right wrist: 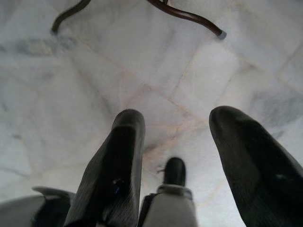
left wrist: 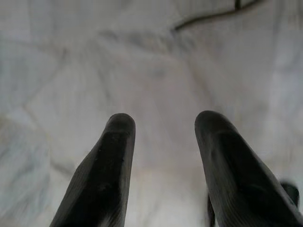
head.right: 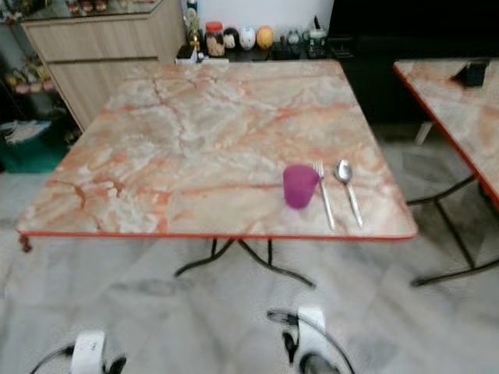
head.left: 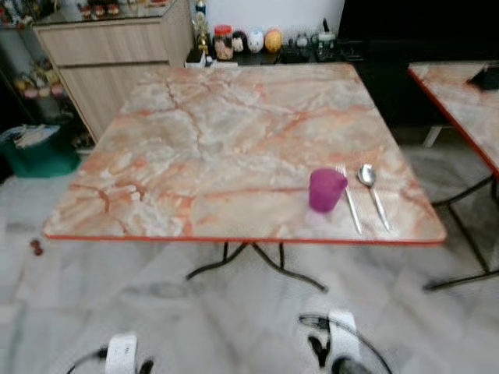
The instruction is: Setting the table
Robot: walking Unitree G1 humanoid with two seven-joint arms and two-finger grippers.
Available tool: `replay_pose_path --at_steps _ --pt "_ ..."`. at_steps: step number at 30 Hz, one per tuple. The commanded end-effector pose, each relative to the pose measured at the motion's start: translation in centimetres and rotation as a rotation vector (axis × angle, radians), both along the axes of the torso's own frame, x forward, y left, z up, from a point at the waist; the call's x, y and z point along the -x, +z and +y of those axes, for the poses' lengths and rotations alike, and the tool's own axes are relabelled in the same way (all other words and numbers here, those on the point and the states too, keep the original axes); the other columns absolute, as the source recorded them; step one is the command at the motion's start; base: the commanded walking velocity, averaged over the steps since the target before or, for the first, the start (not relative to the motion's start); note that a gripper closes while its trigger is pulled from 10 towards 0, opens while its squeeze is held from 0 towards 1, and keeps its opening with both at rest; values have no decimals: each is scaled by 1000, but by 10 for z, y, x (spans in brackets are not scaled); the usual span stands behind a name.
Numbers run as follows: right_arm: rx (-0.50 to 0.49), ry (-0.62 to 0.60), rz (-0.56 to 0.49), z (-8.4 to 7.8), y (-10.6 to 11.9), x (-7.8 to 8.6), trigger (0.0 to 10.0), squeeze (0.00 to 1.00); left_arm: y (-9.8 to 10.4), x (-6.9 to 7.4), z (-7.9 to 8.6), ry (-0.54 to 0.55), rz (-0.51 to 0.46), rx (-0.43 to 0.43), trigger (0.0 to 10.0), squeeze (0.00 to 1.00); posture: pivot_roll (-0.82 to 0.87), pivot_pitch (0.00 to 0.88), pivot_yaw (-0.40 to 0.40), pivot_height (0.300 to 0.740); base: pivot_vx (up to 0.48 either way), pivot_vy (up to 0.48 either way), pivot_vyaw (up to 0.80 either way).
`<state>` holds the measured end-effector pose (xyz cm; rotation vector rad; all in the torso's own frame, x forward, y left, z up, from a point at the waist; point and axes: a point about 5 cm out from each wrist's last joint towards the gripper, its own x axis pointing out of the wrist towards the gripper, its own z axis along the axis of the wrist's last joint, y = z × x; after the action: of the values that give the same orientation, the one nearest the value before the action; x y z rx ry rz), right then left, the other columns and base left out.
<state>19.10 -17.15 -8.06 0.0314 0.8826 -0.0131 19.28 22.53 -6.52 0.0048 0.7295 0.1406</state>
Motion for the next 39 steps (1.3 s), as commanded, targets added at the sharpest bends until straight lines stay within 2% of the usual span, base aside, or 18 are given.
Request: replay_pose_path --at_steps 1,17,25,34,39 --pt "-17 4 -7 7 0 -2 10000 0 -8 16 2 0 55 -11 10000 0 -30 0 69 723 0 0 0" --pt "-16 3 -10 7 1 -2 10000 0 -7 11 -7 -37 34 9 10000 0 -32 0 69 723 0 0 0" --pt "-13 -9 -3 6 0 -2 10000 0 -8 11 -10 -43 34 11 10000 0 -32 0 68 723 302 0 0" --pt "-16 -7 -7 6 1 -2 10000 0 -8 11 -11 -46 36 10 10000 0 -33 0 67 714 293 0 -538" --pt "-9 -3 -11 6 1 -2 10000 0 -8 11 -12 -44 36 11 10000 0 -31 0 65 714 0 0 0"
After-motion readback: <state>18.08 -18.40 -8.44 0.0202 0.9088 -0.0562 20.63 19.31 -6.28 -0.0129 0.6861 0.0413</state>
